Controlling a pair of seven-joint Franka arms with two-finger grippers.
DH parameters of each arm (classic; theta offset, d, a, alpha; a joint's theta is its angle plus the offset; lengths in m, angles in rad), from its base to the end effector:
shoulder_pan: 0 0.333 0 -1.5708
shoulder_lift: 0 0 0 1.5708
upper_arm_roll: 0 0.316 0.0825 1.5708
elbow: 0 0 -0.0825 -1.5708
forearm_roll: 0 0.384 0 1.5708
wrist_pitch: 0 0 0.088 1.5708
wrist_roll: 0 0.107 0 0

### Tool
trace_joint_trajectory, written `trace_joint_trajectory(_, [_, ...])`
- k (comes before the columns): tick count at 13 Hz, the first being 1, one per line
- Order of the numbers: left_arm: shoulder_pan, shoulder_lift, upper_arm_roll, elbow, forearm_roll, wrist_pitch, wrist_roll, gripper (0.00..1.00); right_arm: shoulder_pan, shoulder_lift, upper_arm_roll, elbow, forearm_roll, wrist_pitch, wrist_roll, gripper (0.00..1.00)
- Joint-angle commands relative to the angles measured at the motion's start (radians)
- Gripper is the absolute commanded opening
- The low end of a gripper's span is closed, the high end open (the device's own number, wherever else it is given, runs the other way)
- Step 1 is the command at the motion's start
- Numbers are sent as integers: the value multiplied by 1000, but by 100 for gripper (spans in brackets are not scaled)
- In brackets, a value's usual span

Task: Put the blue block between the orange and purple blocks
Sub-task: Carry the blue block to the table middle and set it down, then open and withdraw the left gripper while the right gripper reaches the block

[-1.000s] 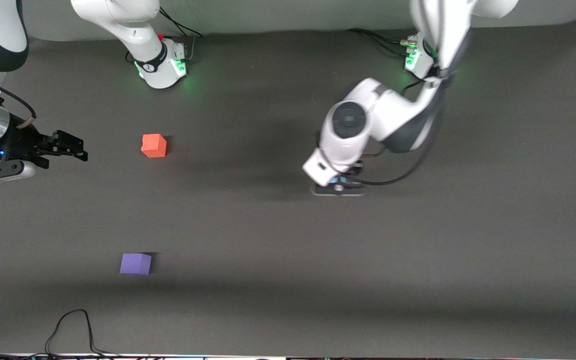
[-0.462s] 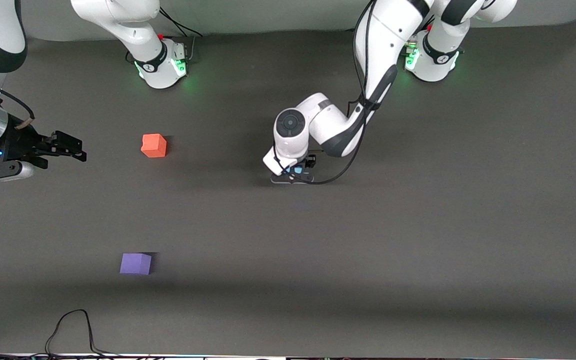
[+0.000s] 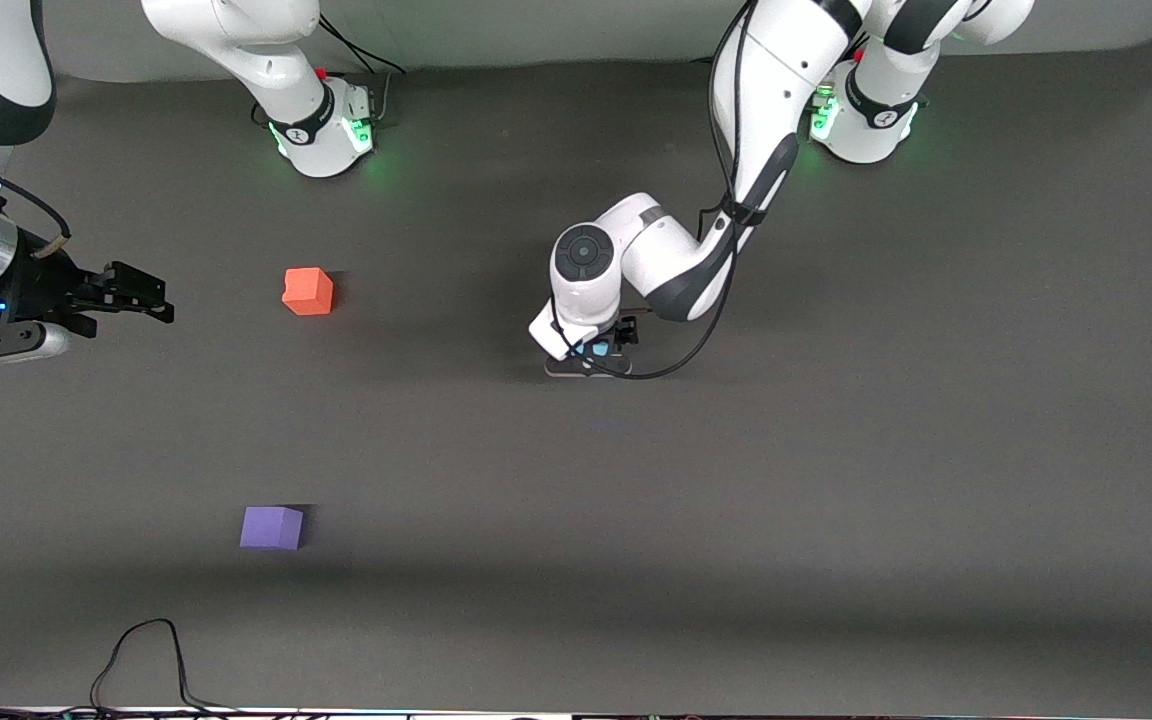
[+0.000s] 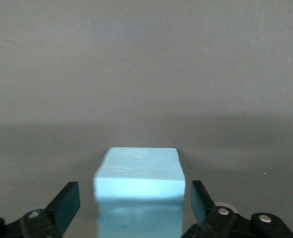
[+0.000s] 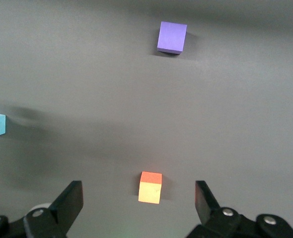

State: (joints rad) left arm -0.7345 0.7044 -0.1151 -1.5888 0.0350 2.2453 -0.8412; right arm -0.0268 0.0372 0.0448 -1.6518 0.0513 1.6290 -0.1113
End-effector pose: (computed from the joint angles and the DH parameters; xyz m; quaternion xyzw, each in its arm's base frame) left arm 0.4663 -0.5131 0.2198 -0.9995 0.0026 0.0323 0.0001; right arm 0.5665 0.0150 0.5704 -0.9973 -0.0623 0.0287 0.0278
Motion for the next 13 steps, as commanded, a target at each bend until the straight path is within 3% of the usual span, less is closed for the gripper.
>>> trace_joint_trajectory(1, [61,-138,-6,-5,2,-175,81,100,13,3,-3,13,-13,-12,27,100])
trace_joint_trajectory(5, [237,-313,-8,-5,-113,-376,275,100,71,7,4,-8,1,-5,73,100])
trace_joint_trajectory(8, [442,-406,-5,-7,-127,-530,489,100,171,68,6,-3,99,52,186,100])
trace_joint_trajectory(13, [737,-509,6,-7,-95,-644,789,100,454,229,4,6,113,270,436,100])
